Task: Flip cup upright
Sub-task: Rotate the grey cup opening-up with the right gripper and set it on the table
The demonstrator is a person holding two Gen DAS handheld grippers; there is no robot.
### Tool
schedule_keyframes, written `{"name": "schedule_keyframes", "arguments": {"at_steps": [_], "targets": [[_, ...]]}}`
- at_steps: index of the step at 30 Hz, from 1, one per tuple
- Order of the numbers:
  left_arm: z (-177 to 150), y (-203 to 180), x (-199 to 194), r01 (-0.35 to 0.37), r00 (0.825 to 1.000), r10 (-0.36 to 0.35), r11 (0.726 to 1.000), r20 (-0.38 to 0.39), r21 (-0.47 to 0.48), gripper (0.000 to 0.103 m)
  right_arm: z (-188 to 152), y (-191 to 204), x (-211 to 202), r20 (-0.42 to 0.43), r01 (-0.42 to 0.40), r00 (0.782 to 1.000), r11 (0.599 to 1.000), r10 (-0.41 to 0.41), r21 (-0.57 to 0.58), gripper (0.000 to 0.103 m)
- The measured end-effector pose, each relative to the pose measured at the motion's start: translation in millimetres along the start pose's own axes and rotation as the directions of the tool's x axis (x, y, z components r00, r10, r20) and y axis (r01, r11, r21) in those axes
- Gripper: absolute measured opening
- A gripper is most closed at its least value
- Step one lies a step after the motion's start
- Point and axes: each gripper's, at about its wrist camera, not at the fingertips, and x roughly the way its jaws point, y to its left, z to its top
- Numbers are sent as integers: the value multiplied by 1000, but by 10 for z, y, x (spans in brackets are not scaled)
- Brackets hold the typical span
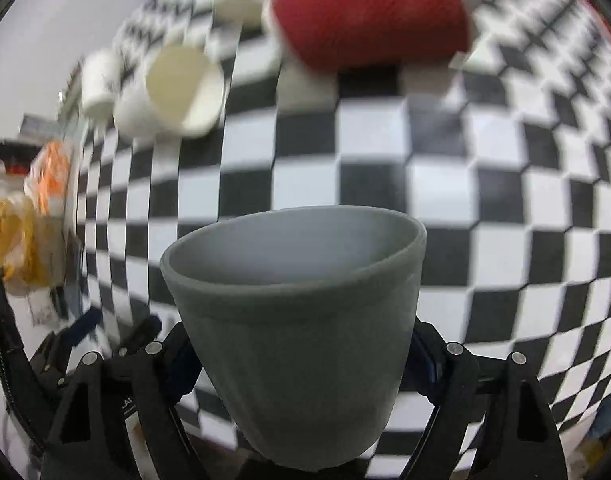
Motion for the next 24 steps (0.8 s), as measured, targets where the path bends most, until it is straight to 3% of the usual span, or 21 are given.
{"name": "schedule_keyframes", "arguments": {"at_steps": [4,7,11,14,17,22,24], "targets": [[120,-123,107,12,1000,-12,1000,0,-19,97,72,-95,-163,208,-1,978,1000,-2,15,85],[168,-195,166,14,1000,-13,1000,8,-17,97,133,-87,-212,367,40,930,999,-39,3,85],[178,-247,211,8,1000,-8,1000,9,-6,97,75,-103,-94,498,97,864,995,-73,-22,85],[178,-286,187,0,1000,-1,1000,14,10,97,-46,-105,-64,540,122,838,991,-77,-48,85],[111,-261,138,-9,999,9,1000,32,17,97,-127,-34,-61,545,153,833,986,-95,-63,85],[1,-126,3,10,998,-10,1000,69,10,97,-289,-61,-56,475,150,874,987,-102,-65,85],[-79,-103,-103,20,995,-20,1000,95,2,97,-372,-57,-85,461,170,879,983,-122,-64,86]]}}
